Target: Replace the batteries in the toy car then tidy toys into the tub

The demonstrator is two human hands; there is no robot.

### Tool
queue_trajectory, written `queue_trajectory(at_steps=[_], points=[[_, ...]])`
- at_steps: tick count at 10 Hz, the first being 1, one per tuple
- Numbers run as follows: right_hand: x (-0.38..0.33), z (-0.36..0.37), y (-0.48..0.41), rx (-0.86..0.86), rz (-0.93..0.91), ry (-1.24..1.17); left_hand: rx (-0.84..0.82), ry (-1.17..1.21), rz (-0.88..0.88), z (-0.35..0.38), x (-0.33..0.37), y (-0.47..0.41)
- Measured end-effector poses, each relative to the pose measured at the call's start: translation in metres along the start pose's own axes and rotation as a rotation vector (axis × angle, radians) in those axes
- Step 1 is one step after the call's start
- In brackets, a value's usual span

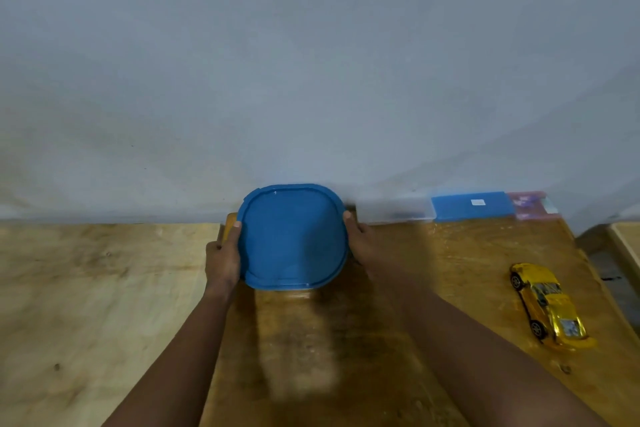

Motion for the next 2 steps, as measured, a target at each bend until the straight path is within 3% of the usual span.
queue_trajectory(at_steps=[2], points=[[0.009, -0.044, 0.046, -0.049, -0.034, 0.136, 0.292, 0.056, 0.119, 0.008, -0.056, 0.078]])
Point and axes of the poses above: each hand's wrist, its own y-axis away from the middle knuckle, its own z-axis out of the palm, x = y × z, the point moved 1 cm from there along -y, towards the middle knuckle, and after that the axes turned 14 degrees about -z, right-handed, at the moved point
